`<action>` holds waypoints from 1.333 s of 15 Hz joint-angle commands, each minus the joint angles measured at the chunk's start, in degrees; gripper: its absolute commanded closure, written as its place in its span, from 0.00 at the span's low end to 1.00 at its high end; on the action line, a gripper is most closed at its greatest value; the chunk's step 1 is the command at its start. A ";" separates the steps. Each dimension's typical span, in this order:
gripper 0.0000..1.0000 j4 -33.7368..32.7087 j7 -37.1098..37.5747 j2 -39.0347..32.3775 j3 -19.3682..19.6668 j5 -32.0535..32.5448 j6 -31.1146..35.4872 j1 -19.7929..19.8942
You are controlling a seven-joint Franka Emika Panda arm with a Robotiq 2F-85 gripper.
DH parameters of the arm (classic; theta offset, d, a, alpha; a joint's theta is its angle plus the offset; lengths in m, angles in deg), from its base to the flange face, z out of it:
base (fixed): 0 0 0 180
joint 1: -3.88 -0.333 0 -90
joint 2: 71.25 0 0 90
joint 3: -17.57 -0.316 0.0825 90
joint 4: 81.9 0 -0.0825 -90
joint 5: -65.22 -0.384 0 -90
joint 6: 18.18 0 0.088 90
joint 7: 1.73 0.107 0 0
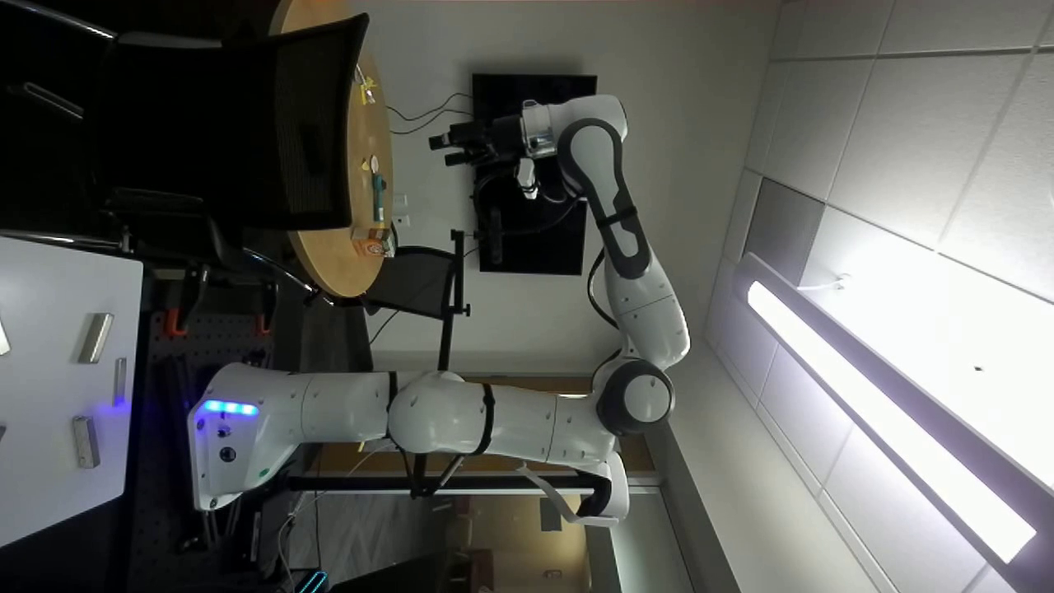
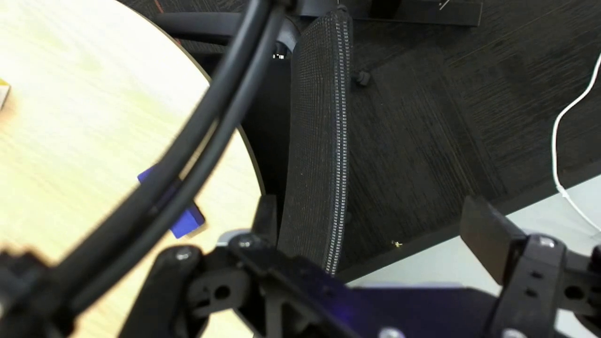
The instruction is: Pick up the purple duster on the table and use it to wipe the whiteboard
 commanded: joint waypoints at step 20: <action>0.00 -15.15 -37.02 -20.19 8.62 -0.47 7.67 10.47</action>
